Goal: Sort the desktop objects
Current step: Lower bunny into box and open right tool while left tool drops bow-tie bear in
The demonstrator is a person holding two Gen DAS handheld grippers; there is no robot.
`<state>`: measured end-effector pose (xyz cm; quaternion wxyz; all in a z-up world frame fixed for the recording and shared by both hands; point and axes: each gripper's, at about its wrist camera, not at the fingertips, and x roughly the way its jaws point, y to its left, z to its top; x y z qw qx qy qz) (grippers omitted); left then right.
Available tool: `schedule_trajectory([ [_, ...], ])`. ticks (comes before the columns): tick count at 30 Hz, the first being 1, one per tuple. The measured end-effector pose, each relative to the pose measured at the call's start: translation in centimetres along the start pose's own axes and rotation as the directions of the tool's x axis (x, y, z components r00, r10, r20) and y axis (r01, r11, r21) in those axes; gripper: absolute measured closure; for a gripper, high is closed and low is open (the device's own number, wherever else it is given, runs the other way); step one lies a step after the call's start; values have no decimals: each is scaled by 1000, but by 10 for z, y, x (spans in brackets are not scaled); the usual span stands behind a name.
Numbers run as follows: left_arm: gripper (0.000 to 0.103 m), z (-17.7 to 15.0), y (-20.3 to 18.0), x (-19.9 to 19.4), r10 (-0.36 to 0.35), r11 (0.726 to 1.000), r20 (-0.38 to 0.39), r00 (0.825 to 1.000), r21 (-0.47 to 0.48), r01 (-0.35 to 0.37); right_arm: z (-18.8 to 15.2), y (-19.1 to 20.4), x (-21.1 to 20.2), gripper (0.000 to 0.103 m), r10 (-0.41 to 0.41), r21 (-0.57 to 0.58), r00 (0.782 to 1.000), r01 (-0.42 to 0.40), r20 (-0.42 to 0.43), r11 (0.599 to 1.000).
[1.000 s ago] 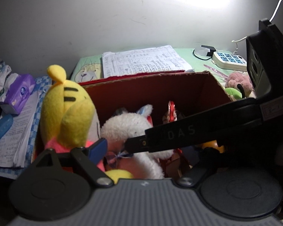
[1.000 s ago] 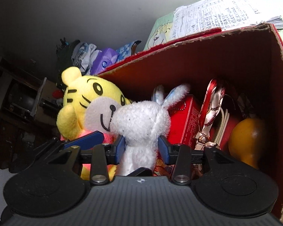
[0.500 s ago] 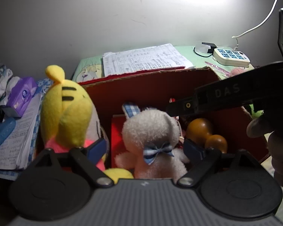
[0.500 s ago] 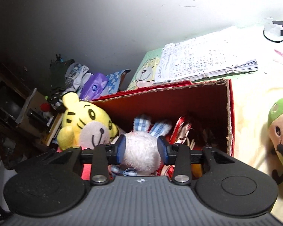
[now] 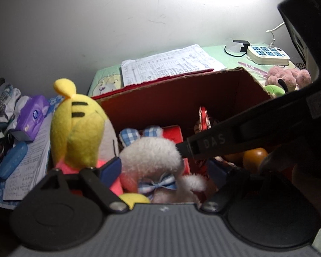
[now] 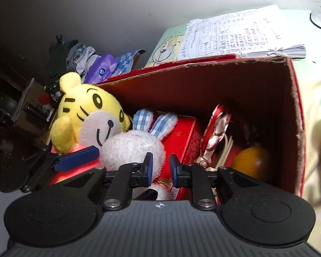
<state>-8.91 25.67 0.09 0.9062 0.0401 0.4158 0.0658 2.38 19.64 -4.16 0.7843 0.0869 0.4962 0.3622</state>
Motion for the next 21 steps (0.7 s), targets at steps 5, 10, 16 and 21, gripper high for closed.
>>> schedule_trajectory([
  [5, 13, 2, 1, 4, 6, 1000, -5, 1000, -2, -6, 0, -7, 10, 83, 12, 47, 1000, -11, -13, 999],
  [10, 6, 4, -3, 7, 3, 1000, -20, 1000, 7, -3, -3, -12, 0, 81, 16, 60, 1000, -17, 10, 998],
  [16, 5, 4, -5, 8, 6, 1000, -27, 1000, 16, -5, -7, -10, -3, 81, 29, 33, 1000, -29, -4, 999],
  [21, 4, 4, -5, 8, 8, 1000, -34, 999, 24, -8, -7, -13, -1, 81, 53, 33, 999, -52, -9, 998],
])
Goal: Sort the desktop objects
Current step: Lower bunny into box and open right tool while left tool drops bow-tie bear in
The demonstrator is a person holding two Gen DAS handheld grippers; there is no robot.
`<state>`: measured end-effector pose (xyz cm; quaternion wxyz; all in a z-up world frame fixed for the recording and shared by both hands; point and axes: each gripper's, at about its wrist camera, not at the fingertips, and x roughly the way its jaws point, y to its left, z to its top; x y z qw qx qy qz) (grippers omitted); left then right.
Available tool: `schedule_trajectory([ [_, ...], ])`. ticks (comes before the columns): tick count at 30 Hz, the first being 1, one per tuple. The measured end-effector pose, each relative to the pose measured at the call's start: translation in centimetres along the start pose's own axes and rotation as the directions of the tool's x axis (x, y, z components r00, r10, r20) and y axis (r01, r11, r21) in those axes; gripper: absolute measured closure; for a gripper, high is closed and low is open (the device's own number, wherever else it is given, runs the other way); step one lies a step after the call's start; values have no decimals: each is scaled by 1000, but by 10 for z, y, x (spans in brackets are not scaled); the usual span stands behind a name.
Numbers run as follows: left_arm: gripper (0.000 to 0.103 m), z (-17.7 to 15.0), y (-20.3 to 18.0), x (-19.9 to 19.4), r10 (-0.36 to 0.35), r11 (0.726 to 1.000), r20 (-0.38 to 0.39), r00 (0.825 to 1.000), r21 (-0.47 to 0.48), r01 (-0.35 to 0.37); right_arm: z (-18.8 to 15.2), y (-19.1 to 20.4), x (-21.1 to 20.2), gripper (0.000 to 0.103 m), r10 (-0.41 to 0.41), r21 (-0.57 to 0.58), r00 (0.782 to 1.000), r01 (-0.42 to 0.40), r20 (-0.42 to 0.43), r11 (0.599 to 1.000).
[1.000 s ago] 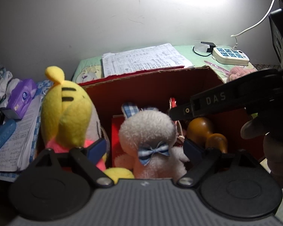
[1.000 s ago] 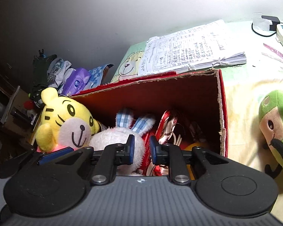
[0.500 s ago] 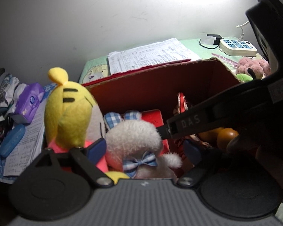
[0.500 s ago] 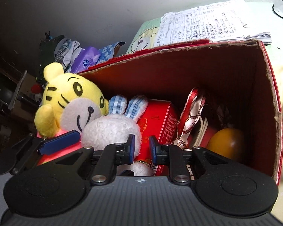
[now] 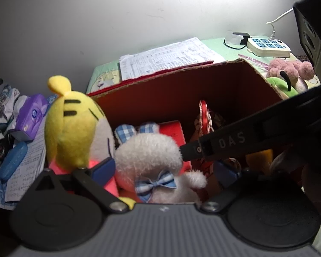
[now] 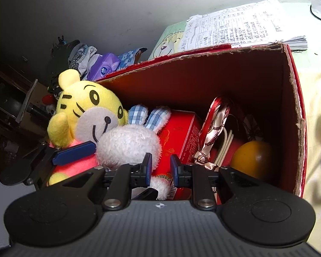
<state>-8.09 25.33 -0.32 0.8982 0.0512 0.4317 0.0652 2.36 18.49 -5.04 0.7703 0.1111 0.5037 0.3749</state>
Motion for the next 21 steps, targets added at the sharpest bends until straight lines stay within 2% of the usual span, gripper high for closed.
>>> schedule_trajectory([
  [10, 4, -1, 1, -1, -8, 1000, -6, 1000, 5, 8, -2, 14, 2, 80, -91, -102, 996, 91, 8, 991],
  [13, 4, 1, 2, -3, -17, 1000, -6, 1000, -13, 17, -5, 17, -2, 76, -121, -116, 992, 125, 46, 985],
  [16, 4, 1, 3, -4, -22, 1000, -5, 1000, -22, 21, -9, 18, -8, 76, -151, -121, 986, 160, 76, 980],
  [21, 4, 1, -1, -8, -31, 999, 2, 1000, -13, 31, -18, 8, -24, 79, -131, -73, 985, 140, 114, 987],
])
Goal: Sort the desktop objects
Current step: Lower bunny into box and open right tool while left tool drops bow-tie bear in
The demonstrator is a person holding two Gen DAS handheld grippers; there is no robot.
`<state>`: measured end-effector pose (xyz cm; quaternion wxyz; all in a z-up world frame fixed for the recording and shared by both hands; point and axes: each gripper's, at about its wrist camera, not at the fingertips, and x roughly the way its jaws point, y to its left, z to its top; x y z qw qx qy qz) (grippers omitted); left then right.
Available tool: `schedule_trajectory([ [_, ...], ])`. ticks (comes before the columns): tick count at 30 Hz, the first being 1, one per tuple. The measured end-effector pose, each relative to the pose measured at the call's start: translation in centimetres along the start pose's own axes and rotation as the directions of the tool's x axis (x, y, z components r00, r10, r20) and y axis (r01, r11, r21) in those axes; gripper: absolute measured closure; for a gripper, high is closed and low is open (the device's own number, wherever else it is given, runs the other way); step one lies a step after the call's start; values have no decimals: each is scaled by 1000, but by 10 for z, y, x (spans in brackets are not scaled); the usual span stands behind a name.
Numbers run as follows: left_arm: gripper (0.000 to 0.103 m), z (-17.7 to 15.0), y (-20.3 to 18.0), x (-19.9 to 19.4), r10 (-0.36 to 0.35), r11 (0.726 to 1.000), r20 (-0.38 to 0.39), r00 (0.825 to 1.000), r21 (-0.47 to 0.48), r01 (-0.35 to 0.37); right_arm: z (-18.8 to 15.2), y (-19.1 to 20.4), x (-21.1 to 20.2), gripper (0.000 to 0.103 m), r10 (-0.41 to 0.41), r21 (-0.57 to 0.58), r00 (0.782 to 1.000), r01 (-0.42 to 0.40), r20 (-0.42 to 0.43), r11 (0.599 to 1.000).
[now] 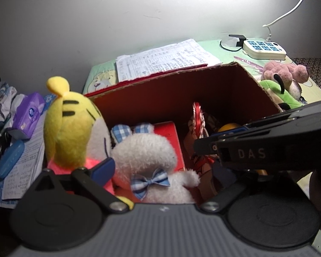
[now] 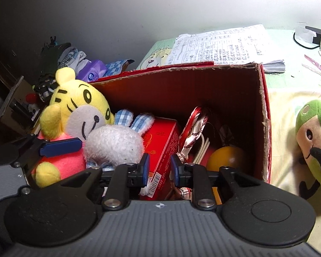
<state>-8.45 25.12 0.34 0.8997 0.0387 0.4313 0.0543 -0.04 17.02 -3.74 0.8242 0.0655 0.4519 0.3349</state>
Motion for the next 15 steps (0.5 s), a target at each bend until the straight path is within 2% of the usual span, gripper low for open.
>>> schedule_trajectory([
  [15, 7, 1, -5, -20, -24, 999, 8, 1000, -48, 24, -21, -8, -48, 73, 16, 116, 986, -35, 164, 993],
])
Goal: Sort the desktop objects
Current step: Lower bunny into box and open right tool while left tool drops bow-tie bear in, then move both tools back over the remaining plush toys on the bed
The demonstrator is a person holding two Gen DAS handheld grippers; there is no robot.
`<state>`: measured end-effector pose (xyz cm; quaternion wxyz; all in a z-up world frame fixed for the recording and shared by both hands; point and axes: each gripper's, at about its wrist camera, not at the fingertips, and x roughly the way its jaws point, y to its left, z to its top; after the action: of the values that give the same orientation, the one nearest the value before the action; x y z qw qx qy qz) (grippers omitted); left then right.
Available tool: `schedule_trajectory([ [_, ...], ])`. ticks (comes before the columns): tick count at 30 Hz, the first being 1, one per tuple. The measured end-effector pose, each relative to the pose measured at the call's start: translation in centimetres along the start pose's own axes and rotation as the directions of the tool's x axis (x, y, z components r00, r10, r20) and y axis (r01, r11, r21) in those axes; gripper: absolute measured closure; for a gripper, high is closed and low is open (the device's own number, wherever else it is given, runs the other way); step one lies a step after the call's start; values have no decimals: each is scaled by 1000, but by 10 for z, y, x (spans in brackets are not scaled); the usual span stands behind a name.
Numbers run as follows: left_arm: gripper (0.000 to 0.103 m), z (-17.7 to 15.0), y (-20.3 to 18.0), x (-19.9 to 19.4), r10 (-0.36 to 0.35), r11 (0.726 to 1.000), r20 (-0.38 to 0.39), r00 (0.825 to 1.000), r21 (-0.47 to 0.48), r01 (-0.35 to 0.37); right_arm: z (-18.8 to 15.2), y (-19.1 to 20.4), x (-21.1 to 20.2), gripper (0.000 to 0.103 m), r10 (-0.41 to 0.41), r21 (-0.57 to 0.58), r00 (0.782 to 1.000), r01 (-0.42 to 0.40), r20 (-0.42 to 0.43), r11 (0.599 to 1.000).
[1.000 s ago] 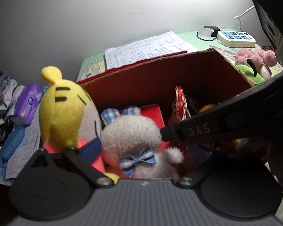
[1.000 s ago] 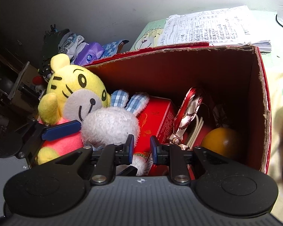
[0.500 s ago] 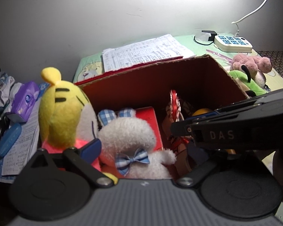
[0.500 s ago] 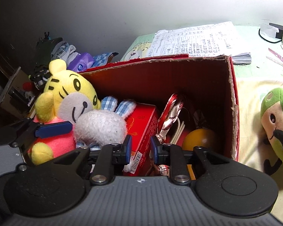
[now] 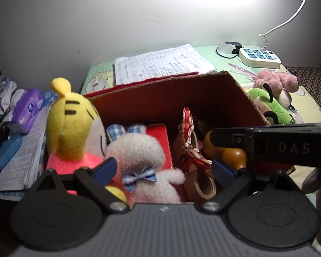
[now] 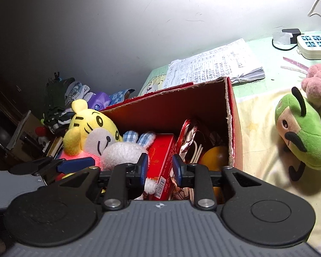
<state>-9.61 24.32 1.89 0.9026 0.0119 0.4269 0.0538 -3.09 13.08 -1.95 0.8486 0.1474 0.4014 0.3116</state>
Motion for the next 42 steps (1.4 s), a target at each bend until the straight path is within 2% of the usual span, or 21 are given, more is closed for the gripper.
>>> schedule_trajectory([
  [9, 8, -2, -11, -11, 40, 999, -3, 999, -5, -40, -12, -5, -20, 74, 48, 36, 998, -49, 34, 998],
  [12, 6, -2, -15, -21, 39, 999, 20, 999, -10, -39, -16, -11, -29, 74, 66, 50, 996, -69, 52, 996],
  [21, 5, 7, -52, -42, -94, 996, 72, 993, 5, 94, -21, -47, -67, 73, 144, 131, 980, -162, 138, 978],
  [25, 5, 14, -80, -41, -182, 983, 76, 980, 20, 181, -22, -70, -86, 73, 107, 150, 981, -133, 164, 980],
  [29, 5, 20, -108, -41, -237, 971, 93, 967, 51, 233, -26, -103, -102, 73, 68, 207, 981, -106, 182, 973],
  [35, 5, 22, -153, -31, -370, 928, 76, 926, 78, 364, -34, -161, -119, 73, -8, 315, 985, -47, 174, 948],
  [39, 5, 19, -185, -16, -388, 918, 42, 921, 103, 383, -38, -196, -125, 73, -60, 376, 988, 2, 144, 927],
  [42, 5, 18, -199, -1, -423, 903, 10, 906, 87, 421, -32, -214, -130, 73, -112, 367, 986, 59, 124, 928],
])
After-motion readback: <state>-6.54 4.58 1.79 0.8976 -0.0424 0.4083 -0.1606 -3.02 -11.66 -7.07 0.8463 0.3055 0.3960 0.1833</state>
